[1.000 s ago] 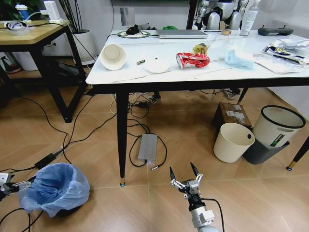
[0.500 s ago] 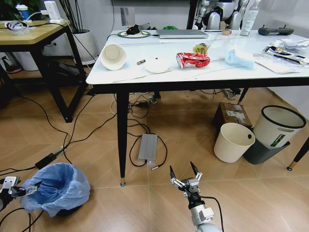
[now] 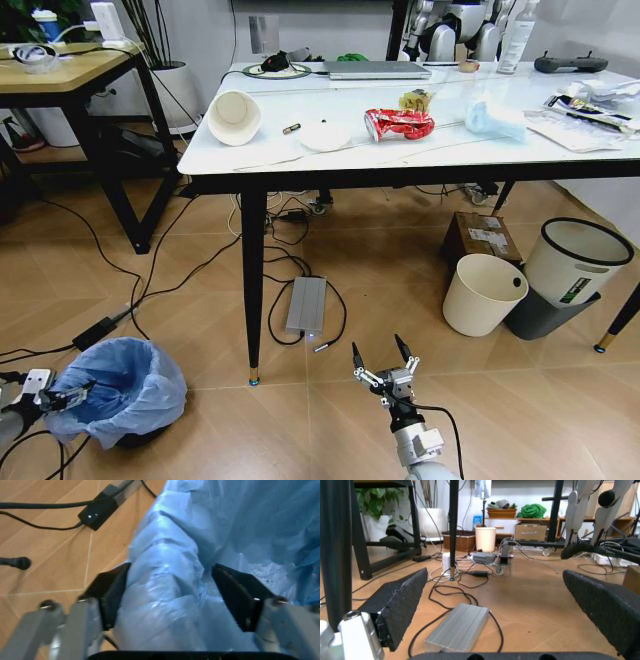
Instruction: Pick up the trash bin and place the trash from the table into it.
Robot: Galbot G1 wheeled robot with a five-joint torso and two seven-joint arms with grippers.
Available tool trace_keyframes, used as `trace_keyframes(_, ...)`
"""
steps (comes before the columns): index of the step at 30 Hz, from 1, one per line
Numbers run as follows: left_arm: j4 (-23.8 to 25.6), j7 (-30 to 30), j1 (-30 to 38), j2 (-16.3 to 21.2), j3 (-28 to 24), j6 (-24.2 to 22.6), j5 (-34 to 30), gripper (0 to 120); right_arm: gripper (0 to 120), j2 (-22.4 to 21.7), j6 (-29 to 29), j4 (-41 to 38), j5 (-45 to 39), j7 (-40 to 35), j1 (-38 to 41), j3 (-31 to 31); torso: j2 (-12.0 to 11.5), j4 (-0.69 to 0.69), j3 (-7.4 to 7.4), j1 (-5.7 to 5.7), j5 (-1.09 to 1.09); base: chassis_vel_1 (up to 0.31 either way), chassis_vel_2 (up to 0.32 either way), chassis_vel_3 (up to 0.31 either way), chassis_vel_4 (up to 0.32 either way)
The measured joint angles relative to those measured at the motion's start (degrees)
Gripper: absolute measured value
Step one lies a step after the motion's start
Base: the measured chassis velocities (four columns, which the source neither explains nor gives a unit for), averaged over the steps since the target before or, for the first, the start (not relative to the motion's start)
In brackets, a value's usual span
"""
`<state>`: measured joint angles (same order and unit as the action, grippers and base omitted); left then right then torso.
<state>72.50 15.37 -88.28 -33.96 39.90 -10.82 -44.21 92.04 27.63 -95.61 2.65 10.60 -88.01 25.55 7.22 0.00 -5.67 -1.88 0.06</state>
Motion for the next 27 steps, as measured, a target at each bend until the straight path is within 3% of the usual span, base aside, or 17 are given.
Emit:
trace_keyframes(18,-0.7,0.1,0.1,-0.8,0.4,-1.1,2.2,1,100,0.0,-0.4,-1.4,-0.1,0.0,-0.3,0.0,0.0,0.00,0.00,0.00,-0.02,0.000,0.000,0.000,0.000)
trace_keyframes(27,-0.2,-0.1,0.0,-1.3,0.6,-1.2,3.2,0,100,0.0,-0.5,-1.8,-0.2,0.0,-0.4,0.0,0.0,0.01,0.00,0.00,-0.05,0.000,0.000,0.000,0.000)
